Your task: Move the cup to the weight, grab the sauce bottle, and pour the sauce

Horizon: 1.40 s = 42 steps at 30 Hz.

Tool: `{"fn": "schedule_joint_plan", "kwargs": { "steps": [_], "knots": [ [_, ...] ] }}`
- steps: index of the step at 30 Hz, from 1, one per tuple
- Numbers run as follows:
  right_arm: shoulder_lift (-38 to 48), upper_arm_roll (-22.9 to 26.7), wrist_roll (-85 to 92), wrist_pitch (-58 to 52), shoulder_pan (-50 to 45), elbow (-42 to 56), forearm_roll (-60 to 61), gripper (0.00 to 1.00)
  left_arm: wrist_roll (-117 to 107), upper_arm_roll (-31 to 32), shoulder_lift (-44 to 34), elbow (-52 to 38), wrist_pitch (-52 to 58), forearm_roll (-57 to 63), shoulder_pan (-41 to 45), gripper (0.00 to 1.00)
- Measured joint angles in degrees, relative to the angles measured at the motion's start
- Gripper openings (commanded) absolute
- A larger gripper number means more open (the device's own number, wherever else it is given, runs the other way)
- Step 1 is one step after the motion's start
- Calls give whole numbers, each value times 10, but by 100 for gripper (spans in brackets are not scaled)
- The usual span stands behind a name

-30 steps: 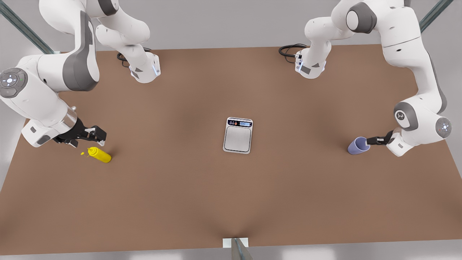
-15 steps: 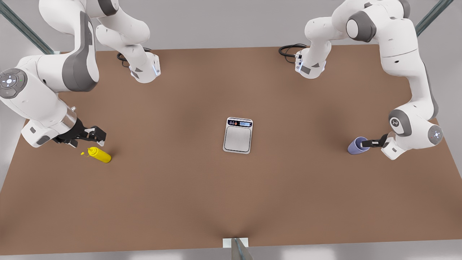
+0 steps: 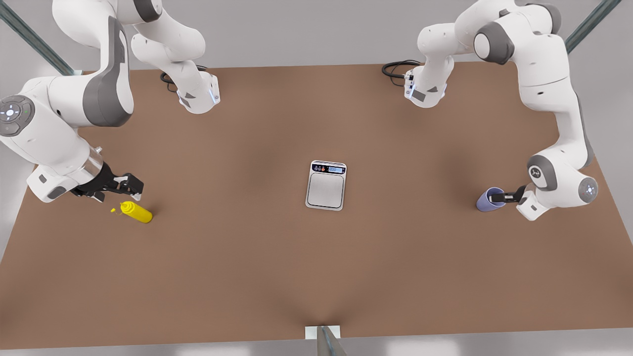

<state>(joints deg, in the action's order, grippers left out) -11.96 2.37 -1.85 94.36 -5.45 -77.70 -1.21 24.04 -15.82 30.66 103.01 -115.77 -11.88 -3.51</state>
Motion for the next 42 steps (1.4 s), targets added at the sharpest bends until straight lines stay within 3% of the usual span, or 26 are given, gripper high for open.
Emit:
{"fn": "schedule_joint_plan", "kwargs": {
  "steps": [6, 9, 16, 18, 20, 23, 24, 37, 42],
  "knots": [
    [0, 0, 0, 0, 0, 0, 1, 100, 0, 0, 6, 0, -9, -4, 0, 100],
    [0, 0, -1, 0, 1, 0, 1, 100, 0, 0, 9, -1, -11, -5, 0, 78],
    [-1, 1, -3, 0, 2, 0, 1, 100, 0, 0, 14, -1, -13, -6, 0, 75],
    [-1, 1, -3, 1, 1, 1, 1, 100, -2, 0, 15, -1, -13, -7, 0, 49],
    [-1, 1, -3, 2, 2, 1, 1, 100, -5, 0, 17, -2, -13, -7, 0, 37],
    [-4, 1, 0, 7, 1, 2, 1, 100, -7, 0, 18, -3, -13, -7, 0, 30],
    [-4, 1, 2, 8, 3, 2, 0, 100, -7, 0, 18, -3, -13, -7, 0, 23],
    [-9, 3, 0, 8, 3, 3, 2, 100, -25, 0, 0, -8, 0, 9, 6, 21],
    [-9, 3, -2, 8, 2, 3, 2, 100, -199, 1, -85, -8, 77, 31, 165, 21]
  ]
}}
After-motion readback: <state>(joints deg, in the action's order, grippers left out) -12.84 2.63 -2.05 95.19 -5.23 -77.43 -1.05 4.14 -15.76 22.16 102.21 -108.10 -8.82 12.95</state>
